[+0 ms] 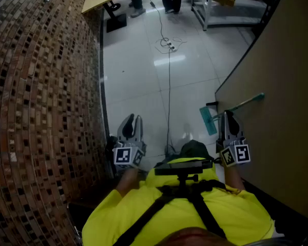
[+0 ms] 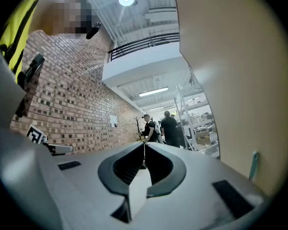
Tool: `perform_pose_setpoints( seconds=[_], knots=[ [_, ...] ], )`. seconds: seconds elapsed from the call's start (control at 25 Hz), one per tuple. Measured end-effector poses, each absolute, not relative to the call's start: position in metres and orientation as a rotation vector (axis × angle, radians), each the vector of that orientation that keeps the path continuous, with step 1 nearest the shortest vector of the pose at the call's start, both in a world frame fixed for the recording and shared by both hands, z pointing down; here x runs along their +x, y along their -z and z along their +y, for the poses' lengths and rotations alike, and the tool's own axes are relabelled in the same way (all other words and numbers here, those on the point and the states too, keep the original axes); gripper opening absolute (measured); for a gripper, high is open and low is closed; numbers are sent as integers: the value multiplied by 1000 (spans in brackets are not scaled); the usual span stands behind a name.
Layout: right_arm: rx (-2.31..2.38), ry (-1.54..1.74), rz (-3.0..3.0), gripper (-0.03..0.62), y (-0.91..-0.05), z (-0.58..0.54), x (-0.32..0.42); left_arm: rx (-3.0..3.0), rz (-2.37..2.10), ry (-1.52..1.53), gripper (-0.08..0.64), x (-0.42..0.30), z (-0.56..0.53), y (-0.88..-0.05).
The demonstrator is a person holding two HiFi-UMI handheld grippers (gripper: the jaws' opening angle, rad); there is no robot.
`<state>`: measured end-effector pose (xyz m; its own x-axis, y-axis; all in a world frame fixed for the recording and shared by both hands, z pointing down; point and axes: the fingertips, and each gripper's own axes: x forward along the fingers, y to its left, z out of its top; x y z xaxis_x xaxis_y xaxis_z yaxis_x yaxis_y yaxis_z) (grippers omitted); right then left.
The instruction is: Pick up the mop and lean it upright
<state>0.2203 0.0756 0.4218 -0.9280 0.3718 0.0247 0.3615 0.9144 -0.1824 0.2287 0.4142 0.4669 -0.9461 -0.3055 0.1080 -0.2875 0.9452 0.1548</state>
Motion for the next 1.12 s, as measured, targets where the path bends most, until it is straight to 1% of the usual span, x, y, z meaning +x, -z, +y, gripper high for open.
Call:
perform_pose_setpoints(
  seconds=[0.24,0.44,0.6,0.68,0.72,0.76,0.84,0.92,1.04,1.08,1.12],
  knots=[
    [-465,-273,-3030,12,-436,68,112,483,-2994,240,78,106,411,-464],
    [-384,-276,-3055,12,-437,52,4,484,-2976,290,78,-8,409,-462],
    [-201,-266,-3105,12,-429,23,-53,701,-2972,254,78,-106,365,-444],
    [-36,-285,-3096,12,-431,0,-58,868,-2926,233,78,-147,327,-441],
    [43,-271,-3091,19,-431,-13,-57,950,-2898,228,78,-165,306,-439],
    [118,-252,-3088,40,-429,-26,-57,1027,-2866,226,78,-183,283,-438],
    [294,-247,-3074,41,-429,-59,-55,1186,-2783,232,78,-215,231,-437],
    [542,-283,-3032,40,-434,-94,-39,1380,-2670,237,78,-237,172,-439],
    [972,-302,-2913,46,-443,-129,9,1701,-2439,204,78,-252,74,-446],
    [1085,-310,-2871,90,-447,-139,22,1787,-2365,194,78,-254,43,-448],
    [1170,-324,-2835,107,-450,-152,31,1852,-2308,188,78,-254,15,-449]
  ],
)
